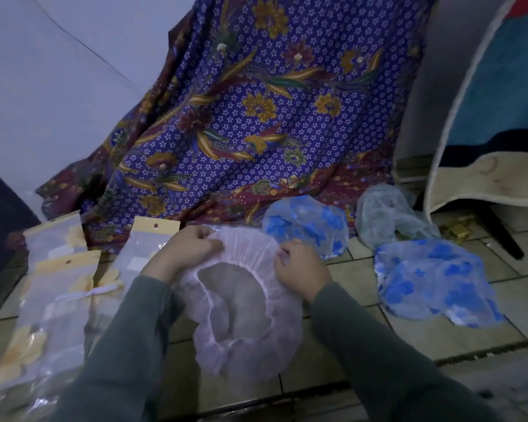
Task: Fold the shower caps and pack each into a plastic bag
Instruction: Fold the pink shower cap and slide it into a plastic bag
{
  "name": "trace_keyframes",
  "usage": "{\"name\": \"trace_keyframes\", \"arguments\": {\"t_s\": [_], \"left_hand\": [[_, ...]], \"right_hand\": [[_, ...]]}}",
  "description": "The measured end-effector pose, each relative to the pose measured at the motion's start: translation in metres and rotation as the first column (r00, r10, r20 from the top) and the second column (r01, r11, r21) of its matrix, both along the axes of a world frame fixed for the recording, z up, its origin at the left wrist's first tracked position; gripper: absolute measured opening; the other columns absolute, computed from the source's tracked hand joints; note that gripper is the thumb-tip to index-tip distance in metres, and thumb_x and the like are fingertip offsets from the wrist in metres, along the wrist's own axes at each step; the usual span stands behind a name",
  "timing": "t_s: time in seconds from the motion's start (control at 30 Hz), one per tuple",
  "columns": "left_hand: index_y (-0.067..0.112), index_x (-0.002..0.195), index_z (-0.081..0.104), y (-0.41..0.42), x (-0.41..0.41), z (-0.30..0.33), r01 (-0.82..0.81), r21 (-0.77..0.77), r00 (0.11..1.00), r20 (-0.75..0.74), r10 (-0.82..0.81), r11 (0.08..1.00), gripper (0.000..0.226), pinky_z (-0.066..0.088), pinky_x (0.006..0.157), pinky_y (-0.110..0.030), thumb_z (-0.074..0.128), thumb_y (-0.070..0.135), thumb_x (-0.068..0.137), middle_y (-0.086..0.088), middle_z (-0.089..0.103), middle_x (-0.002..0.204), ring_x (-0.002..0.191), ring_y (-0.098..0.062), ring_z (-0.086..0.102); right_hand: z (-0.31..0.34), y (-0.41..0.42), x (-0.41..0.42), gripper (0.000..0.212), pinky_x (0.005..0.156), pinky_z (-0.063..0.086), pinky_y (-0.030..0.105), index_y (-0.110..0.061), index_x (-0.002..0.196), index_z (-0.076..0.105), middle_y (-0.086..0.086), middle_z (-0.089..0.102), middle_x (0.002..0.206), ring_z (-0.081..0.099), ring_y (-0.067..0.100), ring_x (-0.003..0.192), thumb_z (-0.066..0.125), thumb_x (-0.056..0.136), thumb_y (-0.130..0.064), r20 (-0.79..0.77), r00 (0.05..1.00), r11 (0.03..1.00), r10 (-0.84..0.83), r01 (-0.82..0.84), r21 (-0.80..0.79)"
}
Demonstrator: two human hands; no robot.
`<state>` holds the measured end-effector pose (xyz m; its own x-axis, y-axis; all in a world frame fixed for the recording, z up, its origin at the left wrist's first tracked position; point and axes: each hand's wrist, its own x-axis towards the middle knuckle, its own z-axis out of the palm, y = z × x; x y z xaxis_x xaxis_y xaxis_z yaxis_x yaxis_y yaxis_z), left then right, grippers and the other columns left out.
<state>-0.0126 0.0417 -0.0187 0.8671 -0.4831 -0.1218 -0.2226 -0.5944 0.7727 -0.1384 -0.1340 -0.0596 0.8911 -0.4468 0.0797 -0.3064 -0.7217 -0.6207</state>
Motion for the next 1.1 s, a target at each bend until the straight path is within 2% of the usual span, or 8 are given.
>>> {"name": "trace_keyframes", "arguments": {"t_s": [0.1, 0.23, 0.37, 0.53, 0.63, 0.73, 0.9, 1.1], "left_hand": [[0.017, 0.065, 0.056, 0.006, 0.007, -0.008, -0.031, 0.062, 0.999, 0.044, 0.028, 0.998, 0.004, 0.040, 0.060, -0.028, 0.059, 0.014, 0.068, 0.002, 0.052, 0.061, 0.061, -0.018, 0.050], [0.027, 0.090, 0.066, 0.007, 0.008, -0.029, -0.047, 0.164, 0.996, 0.089, 0.033, 0.985, 0.021, 0.053, 0.081, -0.035, 0.068, 0.013, 0.074, -0.002, 0.068, 0.082, 0.083, -0.024, 0.065], [0.024, 0.102, 0.064, -0.009, -0.008, -0.034, -0.051, -0.026, 0.997, 0.057, 0.052, 0.998, 0.023, 0.049, 0.069, -0.023, 0.072, 0.019, 0.081, 0.008, 0.063, 0.087, 0.079, -0.013, 0.060], [0.020, 0.105, 0.067, -0.014, -0.005, -0.021, 0.023, -0.220, 0.999, 0.033, -0.016, 0.975, 0.025, 0.046, 0.065, -0.021, 0.073, 0.015, 0.082, -0.001, 0.067, 0.093, 0.073, -0.006, 0.057], [0.026, 0.096, 0.068, -0.018, -0.003, -0.006, 0.179, -0.227, 0.982, 0.097, -0.160, 0.957, 0.022, 0.046, 0.068, -0.018, 0.074, 0.014, 0.080, 0.009, 0.069, 0.090, 0.076, 0.001, 0.060], [0.022, 0.102, 0.068, -0.021, -0.004, 0.011, 0.182, -0.220, 0.977, 0.155, -0.150, 0.958, 0.021, 0.047, 0.080, -0.022, 0.073, 0.025, 0.082, 0.008, 0.069, 0.095, 0.089, -0.005, 0.061], [0.027, 0.120, 0.059, 0.003, -0.005, 0.008, -0.029, -0.002, 0.992, -0.126, 0.029, 1.000, 0.070, 0.047, 0.096, -0.035, 0.059, 0.076, 0.070, 0.004, 0.061, 0.117, 0.105, -0.014, 0.059], [0.022, 0.128, 0.053, -0.008, -0.030, -0.020, 0.032, 0.188, 0.999, -0.013, -0.030, 0.982, 0.054, 0.040, 0.077, -0.024, 0.069, 0.044, 0.081, 0.001, 0.060, 0.114, 0.095, -0.014, 0.056]], "right_hand": [[-0.017, 0.006, 0.015, 0.013, 0.080, 0.045, 0.038, -0.008, 0.084, 0.059, 0.011, 0.058, 0.089, 0.054, 0.028, 0.088, 0.053, 0.088, -0.018, 0.123, 0.983, 0.988, 0.137, -0.127, -0.083], [-0.042, -0.008, 0.019, 0.024, 0.092, 0.041, 0.042, -0.014, 0.101, 0.062, 0.009, 0.063, 0.103, 0.056, 0.030, 0.100, 0.049, 0.090, -0.031, -0.059, 0.998, 0.990, 0.031, -0.038, -0.135], [-0.042, -0.022, 0.013, 0.028, 0.091, 0.040, 0.041, -0.011, 0.107, 0.060, 0.012, 0.059, 0.112, 0.052, 0.031, 0.106, 0.046, 0.090, -0.028, -0.101, 0.986, 0.951, -0.134, 0.099, -0.293], [-0.014, -0.019, 0.008, 0.064, 0.104, 0.031, 0.044, -0.013, 0.135, 0.046, 0.009, 0.046, 0.131, 0.038, 0.028, 0.124, 0.048, 0.073, -0.027, 0.210, 0.978, 0.984, 0.016, 0.022, -0.178], [0.011, -0.011, 0.019, 0.061, 0.103, 0.027, 0.042, -0.027, 0.138, 0.043, -0.001, 0.048, 0.133, 0.038, 0.017, 0.124, 0.049, 0.081, -0.051, 0.192, 0.952, 0.953, 0.237, -0.189, -0.237], [0.021, -0.007, 0.029, 0.038, 0.093, 0.036, 0.040, -0.024, 0.121, 0.056, 0.002, 0.063, 0.112, 0.054, 0.022, 0.106, 0.054, 0.089, -0.044, 0.205, 0.967, 0.971, 0.152, -0.108, -0.214], [0.018, -0.013, 0.017, 0.015, 0.070, 0.039, 0.032, -0.013, 0.096, 0.053, 0.009, 0.060, 0.089, 0.057, 0.029, 0.087, 0.045, 0.094, -0.026, 0.126, 0.961, 0.957, -0.245, 0.219, 0.190], [0.008, -0.002, 0.009, 0.060, 0.100, 0.033, 0.041, -0.018, 0.138, 0.035, 0.011, 0.044, 0.132, 0.037, 0.031, 0.124, 0.057, 0.083, -0.020, -0.144, 0.969, 0.967, -0.200, 0.171, -0.189]]}}
